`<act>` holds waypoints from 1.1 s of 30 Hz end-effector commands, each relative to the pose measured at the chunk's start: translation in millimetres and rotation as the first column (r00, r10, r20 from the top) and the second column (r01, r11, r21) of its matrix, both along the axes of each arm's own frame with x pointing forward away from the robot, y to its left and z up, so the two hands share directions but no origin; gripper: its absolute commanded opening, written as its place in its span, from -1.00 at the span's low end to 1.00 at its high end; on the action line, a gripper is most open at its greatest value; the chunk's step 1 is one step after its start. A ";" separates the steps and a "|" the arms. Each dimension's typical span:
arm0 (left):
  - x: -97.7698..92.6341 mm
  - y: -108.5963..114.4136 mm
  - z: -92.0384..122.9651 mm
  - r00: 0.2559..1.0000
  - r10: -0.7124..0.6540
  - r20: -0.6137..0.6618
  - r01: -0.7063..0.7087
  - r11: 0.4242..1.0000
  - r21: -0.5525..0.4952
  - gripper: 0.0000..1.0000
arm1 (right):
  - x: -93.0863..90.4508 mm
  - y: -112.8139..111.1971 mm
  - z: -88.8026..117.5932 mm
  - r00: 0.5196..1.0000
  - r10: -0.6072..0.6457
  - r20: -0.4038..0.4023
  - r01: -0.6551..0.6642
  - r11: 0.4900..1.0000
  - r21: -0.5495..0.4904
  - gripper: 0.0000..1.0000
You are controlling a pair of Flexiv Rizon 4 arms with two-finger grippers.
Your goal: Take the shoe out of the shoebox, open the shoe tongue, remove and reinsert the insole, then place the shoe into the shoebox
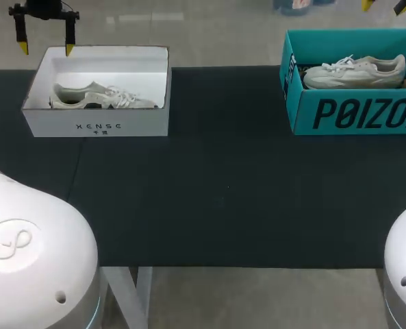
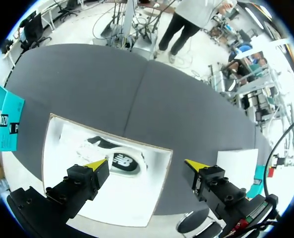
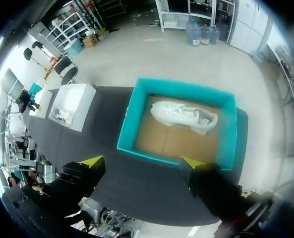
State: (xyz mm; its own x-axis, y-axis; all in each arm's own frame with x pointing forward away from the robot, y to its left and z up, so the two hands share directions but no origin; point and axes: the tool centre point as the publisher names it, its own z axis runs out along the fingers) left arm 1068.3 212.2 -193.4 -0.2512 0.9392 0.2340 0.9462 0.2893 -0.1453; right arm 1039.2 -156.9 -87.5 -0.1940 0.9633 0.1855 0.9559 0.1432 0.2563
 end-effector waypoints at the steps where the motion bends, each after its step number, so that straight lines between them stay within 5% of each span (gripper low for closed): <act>1: -0.3 -1.0 3.5 1.000 -0.001 -0.003 0.001 1.000 0.019 1.00 | 35.0 -8.7 -16.6 0.969 -0.118 -0.216 0.081 0.981 -0.174 1.00; 9: -10.2 8.1 4.8 0.999 0.035 -0.026 -0.034 0.999 0.031 1.00 | 84.0 -42.8 -35.2 0.962 -0.221 -0.162 0.181 0.956 -0.233 1.00; 15: -19.7 16.7 5.9 0.996 0.078 -0.030 -0.077 0.996 0.034 1.00 | 106.8 -72.7 -62.9 0.931 -0.303 -0.205 0.230 0.921 -0.314 1.00; 20: -23.6 20.5 14.2 0.997 0.068 -0.038 -0.069 0.998 -0.002 1.00 | 114.4 -95.1 -78.5 0.904 -0.352 -0.242 0.260 0.902 -0.344 1.00; 33: -23.6 20.5 14.2 0.997 0.068 -0.038 -0.069 0.998 -0.002 1.00 | 114.4 -95.1 -78.5 0.904 -0.352 -0.242 0.260 0.902 -0.344 1.00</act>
State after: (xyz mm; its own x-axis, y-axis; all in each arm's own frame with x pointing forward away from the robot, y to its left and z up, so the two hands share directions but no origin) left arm 1045.3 232.2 -179.1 -0.3061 0.9209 0.2414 0.9171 0.3533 -0.1847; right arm 1149.0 -251.5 -167.0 0.1388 0.9836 -0.1151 0.9903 -0.1372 0.0214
